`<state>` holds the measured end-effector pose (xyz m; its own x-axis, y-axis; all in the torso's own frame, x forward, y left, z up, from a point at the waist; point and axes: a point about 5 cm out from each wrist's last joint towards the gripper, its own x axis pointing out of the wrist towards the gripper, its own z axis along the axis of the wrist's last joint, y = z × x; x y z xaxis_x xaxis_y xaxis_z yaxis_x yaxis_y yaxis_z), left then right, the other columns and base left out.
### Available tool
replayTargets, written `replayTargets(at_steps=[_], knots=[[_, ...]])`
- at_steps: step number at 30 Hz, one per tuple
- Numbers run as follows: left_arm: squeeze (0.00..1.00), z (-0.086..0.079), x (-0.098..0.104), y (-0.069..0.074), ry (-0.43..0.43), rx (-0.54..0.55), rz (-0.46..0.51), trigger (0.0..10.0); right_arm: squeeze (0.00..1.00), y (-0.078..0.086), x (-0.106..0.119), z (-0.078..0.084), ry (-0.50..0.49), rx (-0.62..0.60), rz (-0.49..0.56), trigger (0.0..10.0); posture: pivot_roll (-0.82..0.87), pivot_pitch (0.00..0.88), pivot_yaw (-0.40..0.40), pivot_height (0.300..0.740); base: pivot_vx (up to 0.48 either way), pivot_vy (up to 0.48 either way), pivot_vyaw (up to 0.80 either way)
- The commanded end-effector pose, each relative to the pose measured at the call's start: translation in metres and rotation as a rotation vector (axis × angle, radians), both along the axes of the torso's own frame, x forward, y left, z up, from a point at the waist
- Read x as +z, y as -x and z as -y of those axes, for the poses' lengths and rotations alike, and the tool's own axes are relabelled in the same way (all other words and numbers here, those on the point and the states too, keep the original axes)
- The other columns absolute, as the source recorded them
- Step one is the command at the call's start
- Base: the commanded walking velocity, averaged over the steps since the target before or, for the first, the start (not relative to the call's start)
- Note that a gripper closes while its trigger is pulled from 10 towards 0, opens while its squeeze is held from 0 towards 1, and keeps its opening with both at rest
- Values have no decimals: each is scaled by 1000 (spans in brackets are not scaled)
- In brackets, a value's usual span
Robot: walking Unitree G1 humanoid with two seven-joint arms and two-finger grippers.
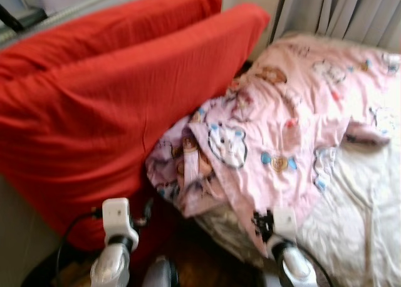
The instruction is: Clean up the room
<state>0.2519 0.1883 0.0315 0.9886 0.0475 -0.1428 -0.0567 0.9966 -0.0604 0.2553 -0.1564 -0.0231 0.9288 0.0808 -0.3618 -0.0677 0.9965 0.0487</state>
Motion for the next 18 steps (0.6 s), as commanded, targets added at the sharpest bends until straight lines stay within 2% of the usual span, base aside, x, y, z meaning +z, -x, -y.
replayTargets(at_steps=[1,3,14,18], knots=[[0,-3,-2,3,-8,8,-10,10000,0,2,-2,-2,0,5,-11,10000,-62,108,42,626,0,0,0],[0,-2,-2,3,-6,4,-6,10000,0,1,-1,-3,0,5,-6,10000,-61,109,42,626,0,0,0],[0,-2,-1,3,-5,5,-5,10000,0,-4,4,-5,-5,-1,23,10000,-60,111,42,626,309,0,0],[0,-2,-2,4,-6,4,-7,10000,0,-4,4,-2,-5,-41,22,10000,-58,111,43,626,300,0,0]])
